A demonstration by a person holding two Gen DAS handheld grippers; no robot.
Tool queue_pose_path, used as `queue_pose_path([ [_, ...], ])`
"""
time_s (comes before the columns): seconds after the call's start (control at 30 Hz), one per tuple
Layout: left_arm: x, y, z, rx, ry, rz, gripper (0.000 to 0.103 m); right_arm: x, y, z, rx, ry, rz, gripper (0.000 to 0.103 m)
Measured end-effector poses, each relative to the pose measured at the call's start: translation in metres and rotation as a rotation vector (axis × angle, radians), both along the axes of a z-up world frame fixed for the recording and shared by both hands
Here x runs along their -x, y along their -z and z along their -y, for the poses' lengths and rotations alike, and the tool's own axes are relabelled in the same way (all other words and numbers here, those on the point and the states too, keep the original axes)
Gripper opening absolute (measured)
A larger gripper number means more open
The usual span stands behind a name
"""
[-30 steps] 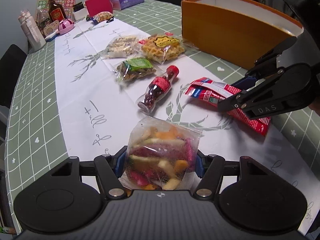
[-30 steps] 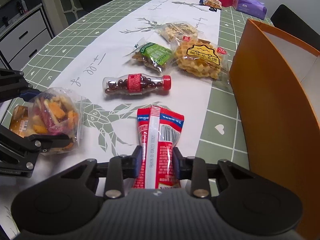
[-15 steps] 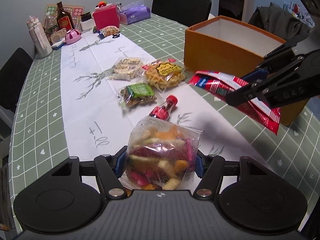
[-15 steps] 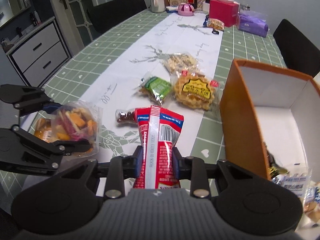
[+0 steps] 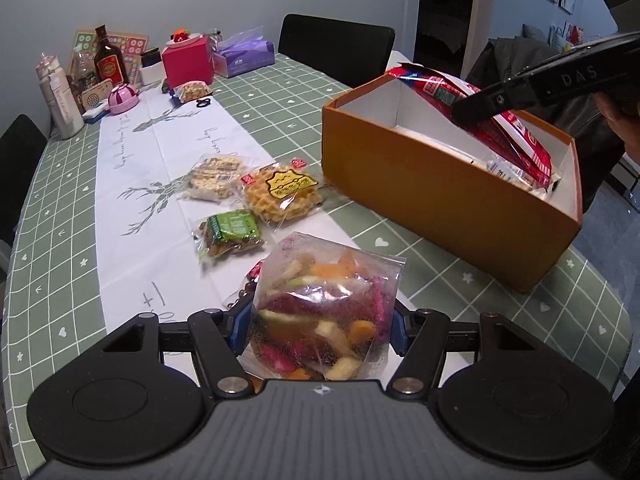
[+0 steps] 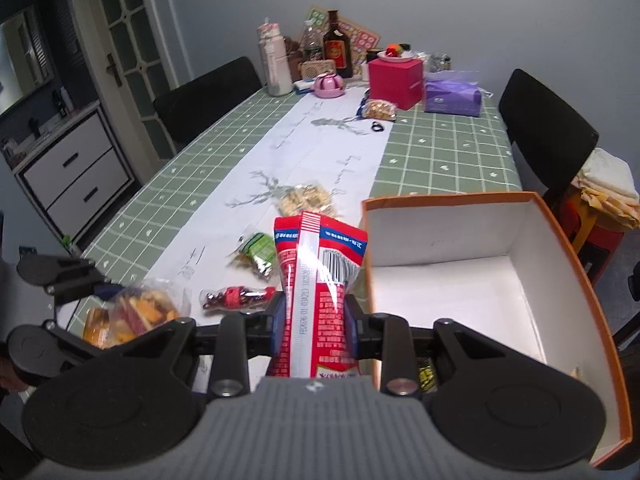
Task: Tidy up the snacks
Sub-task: 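Carry the fruit bag in the left gripper and stick packet in the right gripper into the box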
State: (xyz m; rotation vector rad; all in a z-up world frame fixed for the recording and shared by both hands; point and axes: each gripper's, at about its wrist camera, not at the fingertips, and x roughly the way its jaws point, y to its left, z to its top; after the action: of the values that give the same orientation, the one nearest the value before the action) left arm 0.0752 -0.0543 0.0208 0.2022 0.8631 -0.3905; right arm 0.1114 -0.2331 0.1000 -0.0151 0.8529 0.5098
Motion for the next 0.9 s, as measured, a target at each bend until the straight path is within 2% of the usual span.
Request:
queue_pose_path([
  [0.17,-0.006,-0.016,0.012,-0.022,-0.005,0.047,0.073,-0.010,-0.010,0.019,-0.023,0.043,0.021,0.028],
  [0.3,-0.016,-0.032,0.027,0.011,-0.002,0.068,0.073,-0.015,-0.014,0.033,-0.037,0.072,0.028,0.028],
  [0.53,-0.031,-0.052,0.074,0.015,0.061,0.106,0.073,-0.018,-0.018,0.062,-0.059,0.124,0.029,0.028],
  [0.9,-0.053,-0.052,0.155,-0.042,0.173,0.115,0.073,-0.032,-0.004,0.110,-0.071,0.227,-0.010,0.028],
])
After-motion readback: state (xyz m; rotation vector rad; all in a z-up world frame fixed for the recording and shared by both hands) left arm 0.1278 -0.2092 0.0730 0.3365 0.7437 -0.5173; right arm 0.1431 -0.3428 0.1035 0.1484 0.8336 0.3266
